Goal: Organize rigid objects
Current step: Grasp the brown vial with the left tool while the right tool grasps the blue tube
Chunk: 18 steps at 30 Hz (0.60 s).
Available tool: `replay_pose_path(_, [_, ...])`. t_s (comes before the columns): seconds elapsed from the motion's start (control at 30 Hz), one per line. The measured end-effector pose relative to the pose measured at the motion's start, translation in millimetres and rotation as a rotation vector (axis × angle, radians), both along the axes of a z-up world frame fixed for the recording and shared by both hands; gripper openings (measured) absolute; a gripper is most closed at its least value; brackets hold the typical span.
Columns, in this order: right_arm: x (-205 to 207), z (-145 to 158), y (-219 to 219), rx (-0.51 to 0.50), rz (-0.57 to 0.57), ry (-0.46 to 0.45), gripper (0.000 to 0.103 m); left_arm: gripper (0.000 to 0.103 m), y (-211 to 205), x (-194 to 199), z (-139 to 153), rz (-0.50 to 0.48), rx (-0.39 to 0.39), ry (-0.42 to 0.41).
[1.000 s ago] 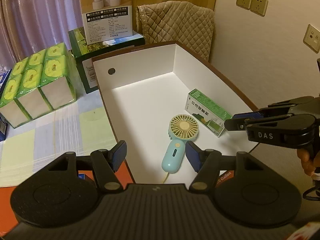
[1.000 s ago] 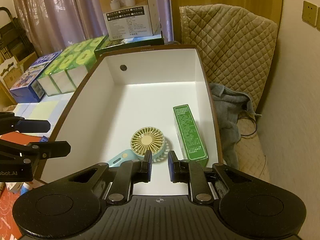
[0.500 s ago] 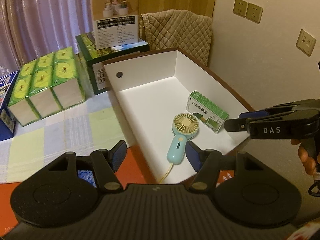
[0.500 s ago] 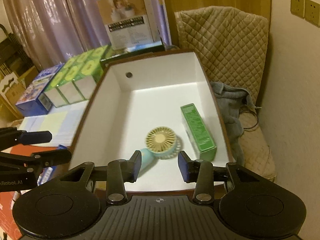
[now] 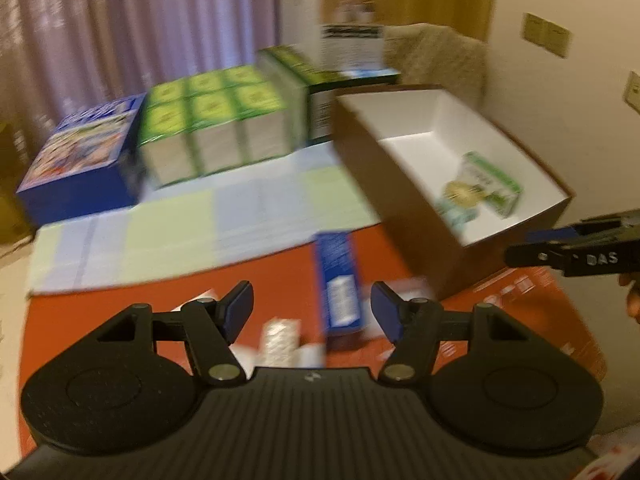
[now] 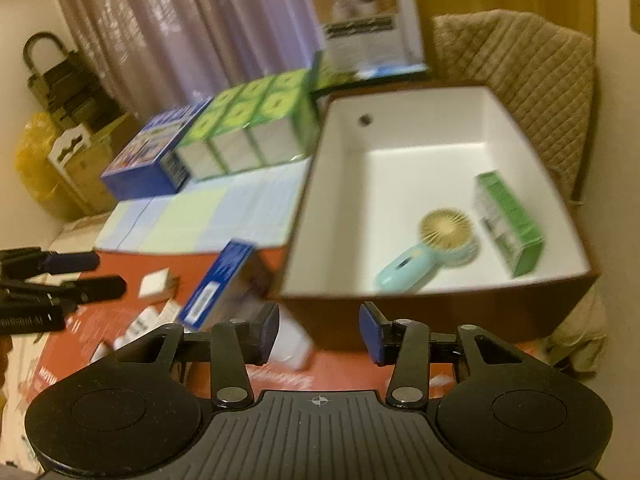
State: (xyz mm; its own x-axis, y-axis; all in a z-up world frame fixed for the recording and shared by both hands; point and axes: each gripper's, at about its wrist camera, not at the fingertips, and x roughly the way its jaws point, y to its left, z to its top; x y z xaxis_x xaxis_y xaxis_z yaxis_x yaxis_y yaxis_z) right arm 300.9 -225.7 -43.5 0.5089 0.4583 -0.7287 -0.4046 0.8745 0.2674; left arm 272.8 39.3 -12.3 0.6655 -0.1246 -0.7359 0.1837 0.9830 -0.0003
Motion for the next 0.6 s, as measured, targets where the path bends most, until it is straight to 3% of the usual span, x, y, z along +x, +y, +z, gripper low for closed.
replay_pose_path(0.23, [-25, -23, 44, -0.012, 0.029, 0.05, 0.044, 0.061, 68, -29, -17, 0.118, 0.016, 0.049])
replay_pose_path(0.6, [-45, -48, 87, -0.05, 0.045, 0.104, 0.045, 0.06, 119, -57, -65, 0.12, 0.046, 0.15])
